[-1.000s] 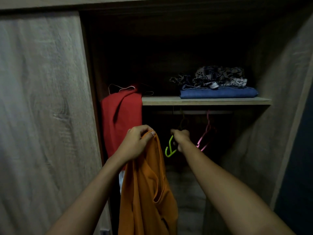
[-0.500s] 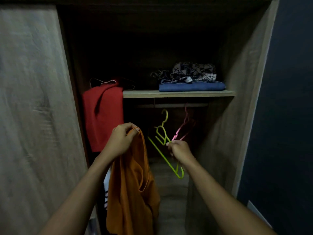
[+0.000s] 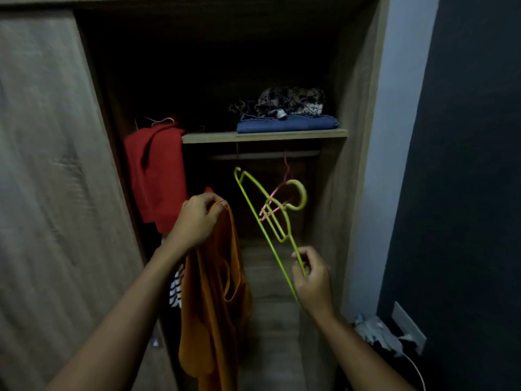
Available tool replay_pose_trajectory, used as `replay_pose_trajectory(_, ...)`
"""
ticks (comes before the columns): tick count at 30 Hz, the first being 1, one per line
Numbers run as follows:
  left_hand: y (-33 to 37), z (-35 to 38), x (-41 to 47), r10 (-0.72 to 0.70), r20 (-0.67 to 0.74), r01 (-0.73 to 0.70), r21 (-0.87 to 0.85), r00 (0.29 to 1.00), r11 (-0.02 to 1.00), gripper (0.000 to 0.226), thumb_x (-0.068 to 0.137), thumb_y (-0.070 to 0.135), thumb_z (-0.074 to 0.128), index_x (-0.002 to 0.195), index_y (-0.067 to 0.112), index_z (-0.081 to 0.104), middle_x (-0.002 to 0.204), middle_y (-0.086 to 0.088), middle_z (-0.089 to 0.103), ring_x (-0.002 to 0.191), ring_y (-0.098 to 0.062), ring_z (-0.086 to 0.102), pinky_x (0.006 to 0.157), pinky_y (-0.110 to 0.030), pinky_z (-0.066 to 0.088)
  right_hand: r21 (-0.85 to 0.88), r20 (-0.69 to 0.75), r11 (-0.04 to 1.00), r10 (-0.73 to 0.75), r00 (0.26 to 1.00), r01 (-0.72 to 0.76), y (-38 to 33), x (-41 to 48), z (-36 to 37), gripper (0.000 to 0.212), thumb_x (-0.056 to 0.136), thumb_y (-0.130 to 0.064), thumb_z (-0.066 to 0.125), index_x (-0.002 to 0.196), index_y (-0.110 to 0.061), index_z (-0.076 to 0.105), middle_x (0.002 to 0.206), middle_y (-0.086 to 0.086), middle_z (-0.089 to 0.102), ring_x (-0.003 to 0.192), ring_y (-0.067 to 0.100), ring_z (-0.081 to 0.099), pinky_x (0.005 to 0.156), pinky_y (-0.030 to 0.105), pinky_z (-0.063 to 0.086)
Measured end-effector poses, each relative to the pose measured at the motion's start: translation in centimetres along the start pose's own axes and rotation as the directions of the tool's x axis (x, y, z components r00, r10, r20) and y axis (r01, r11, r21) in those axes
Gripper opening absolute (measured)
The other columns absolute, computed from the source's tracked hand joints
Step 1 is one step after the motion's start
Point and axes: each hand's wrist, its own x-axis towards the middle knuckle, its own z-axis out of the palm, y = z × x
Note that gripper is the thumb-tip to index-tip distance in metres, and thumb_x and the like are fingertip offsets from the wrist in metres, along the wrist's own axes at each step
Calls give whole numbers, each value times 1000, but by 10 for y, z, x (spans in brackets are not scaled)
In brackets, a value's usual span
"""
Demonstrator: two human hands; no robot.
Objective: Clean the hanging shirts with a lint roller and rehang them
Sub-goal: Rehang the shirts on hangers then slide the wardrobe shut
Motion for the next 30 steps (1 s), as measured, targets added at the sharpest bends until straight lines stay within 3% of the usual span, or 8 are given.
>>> replay_pose_trajectory(3, 23, 1, -7, 25, 1, -25, 19, 1000, 1000, 15, 96, 24, 60, 86, 17, 69, 71, 6, 63, 70, -11, 58, 65, -28, 36, 127, -12, 987, 105, 994, -103, -22, -8, -21, 28, 80, -20, 64, 106, -22, 56, 77, 0, 62, 67, 7, 60, 63, 19, 50)
replay_pose_trajectory(6, 42, 0, -9, 52, -3, -52, 30, 999, 998, 15, 96, 23, 60, 86, 17, 69, 65, 9, 58, 61, -1, 51, 59, -27, 33, 286, 80, 931, 214, 974, -228, -47, -4, -32, 20, 85, -16, 71, 102, -20, 61, 60, -1, 56, 54, 15, 52, 48, 27, 44)
replay_pose_trajectory(8, 51, -4, -11, 73, -4, -73, 23, 997, 997, 14, 95, 24, 61, 86, 18, 70, 71, 7, 62, 64, 2, 53, 57, -21, 35, 340, 49, 912, 226, 973, -229, -67, 1, -42, 2, 90, -15, 68, 89, -13, 67, 51, -4, 54, 49, 11, 50, 48, 25, 39)
replay_pose_trajectory(12, 68, -13, -15, 92, 29, -91, -31, 995, 995, 17, 96, 25, 61, 82, 21, 69, 76, 4, 68, 70, 0, 60, 62, -24, 42, 405, -90, 897, 234, 968, -179, -109, 12, -68, 33, 97, -25, 58, 83, 3, 68, 50, 1, 54, 41, 8, 46, 39, 20, 35)
replay_pose_trajectory(18, 109, -10, -23, 95, 143, -88, -59, 985, 994, 18, 93, 29, 65, 85, 18, 77, 82, -1, 74, 83, -13, 69, 75, -32, 53, 621, -268, 782, 269, 925, -48, -179, 32, -91, 27, 100, -17, 53, 78, -9, 66, 52, 0, 51, 42, 8, 44, 36, 16, 30)
replay_pose_trajectory(22, 133, -10, -25, 39, 181, -25, -77, 983, 997, 18, 92, 29, 66, 82, 20, 78, 82, -3, 74, 81, -13, 68, 77, -33, 55, 600, -416, 798, 243, 876, 64, -203, 48, -103, 31, 99, -27, 54, 92, -1, 68, 57, 1, 56, 46, 11, 49, 39, 19, 34)
replay_pose_trajectory(27, 150, -16, -24, -21, 170, 51, -177, 985, 983, 21, 91, 31, 67, 78, 19, 78, 75, 0, 73, 71, -10, 63, 65, -28, 50, 484, -577, 847, 119, 808, 221, -214, 55, -109, 22, 99, -26, 56, 91, -11, 69, 60, -6, 60, 51, 11, 53, 45, 24, 40)
replay_pose_trajectory(30, 158, -18, -26, -49, 224, 120, -315, 973, 942, 22, 93, 24, 66, 76, 16, 77, 70, 8, 72, 68, -9, 63, 65, -28, 50, 388, -616, 885, 41, 787, 257, -211, 50, -105, 11, 96, -15, 59, 90, -18, 67, 59, -16, 62, 56, -6, 57, 53, 11, 43)
